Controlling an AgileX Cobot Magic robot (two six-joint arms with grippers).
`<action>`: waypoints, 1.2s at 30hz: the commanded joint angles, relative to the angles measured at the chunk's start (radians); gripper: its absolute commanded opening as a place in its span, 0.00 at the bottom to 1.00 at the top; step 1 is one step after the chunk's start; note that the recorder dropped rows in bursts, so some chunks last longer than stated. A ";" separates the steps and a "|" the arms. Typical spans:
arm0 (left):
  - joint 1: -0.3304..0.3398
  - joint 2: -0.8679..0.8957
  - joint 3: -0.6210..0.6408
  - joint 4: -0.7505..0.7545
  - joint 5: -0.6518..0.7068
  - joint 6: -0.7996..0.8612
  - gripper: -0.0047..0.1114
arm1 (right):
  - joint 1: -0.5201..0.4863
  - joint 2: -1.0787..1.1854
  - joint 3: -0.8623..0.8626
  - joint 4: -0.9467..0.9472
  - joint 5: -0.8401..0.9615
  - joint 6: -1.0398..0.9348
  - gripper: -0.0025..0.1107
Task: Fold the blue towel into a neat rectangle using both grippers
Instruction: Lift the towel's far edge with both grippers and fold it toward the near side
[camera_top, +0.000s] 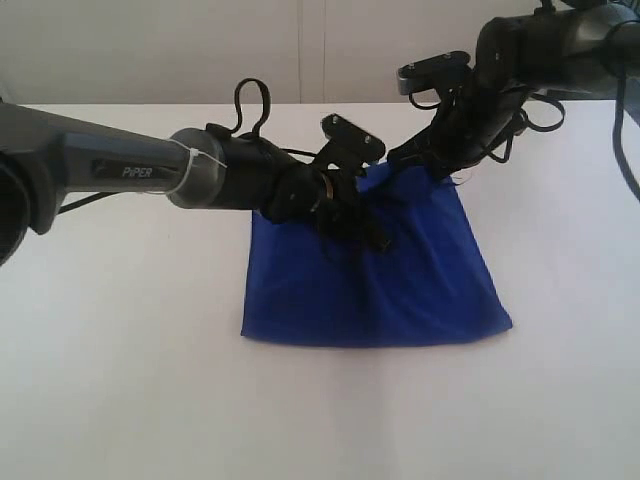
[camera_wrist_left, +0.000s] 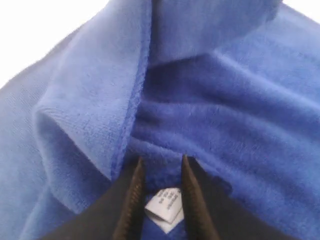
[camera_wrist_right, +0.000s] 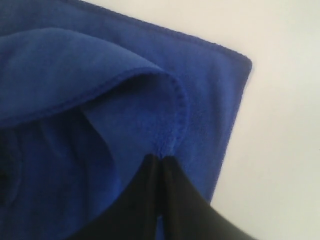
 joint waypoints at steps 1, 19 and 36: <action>0.002 0.008 -0.005 -0.002 -0.012 -0.006 0.26 | -0.008 -0.003 -0.004 0.000 0.003 -0.010 0.02; 0.036 -0.060 -0.005 -0.002 0.048 0.106 0.04 | -0.008 -0.003 -0.004 0.000 0.003 -0.010 0.02; 0.092 -0.194 -0.005 0.053 0.322 0.131 0.04 | -0.008 -0.062 0.000 0.000 0.070 -0.055 0.02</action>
